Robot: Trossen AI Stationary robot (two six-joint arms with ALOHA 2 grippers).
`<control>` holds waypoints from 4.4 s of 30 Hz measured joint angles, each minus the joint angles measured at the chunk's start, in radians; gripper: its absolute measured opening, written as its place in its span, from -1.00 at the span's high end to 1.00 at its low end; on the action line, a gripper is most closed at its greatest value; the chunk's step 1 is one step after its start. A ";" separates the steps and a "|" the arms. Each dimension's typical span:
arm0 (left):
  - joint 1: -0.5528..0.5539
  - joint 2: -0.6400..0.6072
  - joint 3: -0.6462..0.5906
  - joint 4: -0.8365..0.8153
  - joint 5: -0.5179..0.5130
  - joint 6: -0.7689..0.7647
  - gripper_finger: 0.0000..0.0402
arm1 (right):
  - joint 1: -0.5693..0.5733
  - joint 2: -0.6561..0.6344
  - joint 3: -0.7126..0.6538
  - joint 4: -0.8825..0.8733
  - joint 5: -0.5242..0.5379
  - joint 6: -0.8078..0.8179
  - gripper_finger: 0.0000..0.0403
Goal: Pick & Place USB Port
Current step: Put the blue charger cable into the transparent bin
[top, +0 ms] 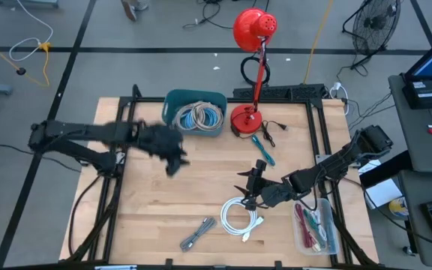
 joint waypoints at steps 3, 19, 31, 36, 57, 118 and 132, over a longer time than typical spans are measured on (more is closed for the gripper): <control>-0.170 0.026 -0.057 0.071 -0.123 -0.105 -0.03 | 0.000 0.000 0.000 -0.001 0.000 0.003 -0.04; -0.490 0.075 -0.249 0.418 -0.464 -0.215 -0.03 | -0.370 0.012 0.000 -0.527 -0.047 0.402 -0.04; -0.496 0.075 -0.249 0.423 -0.546 -0.133 -0.03 | -0.611 0.011 -0.015 -0.591 -0.263 0.333 -0.04; -0.509 0.075 -0.249 0.423 -0.584 -0.123 -0.03 | -0.635 0.012 -0.070 -0.591 -0.278 0.360 -0.04; -0.518 0.075 -0.270 0.426 -0.660 -0.103 -0.03 | -0.505 -0.091 -0.137 -0.421 -0.489 0.300 0.87; -0.519 0.075 -0.410 0.488 -0.678 -0.139 -0.03 | 0.589 -0.035 0.335 -1.370 -0.788 2.020 0.85; -0.519 0.075 -0.410 0.471 -0.685 -0.144 -0.03 | 0.568 -0.035 0.244 -1.203 -0.813 1.981 0.91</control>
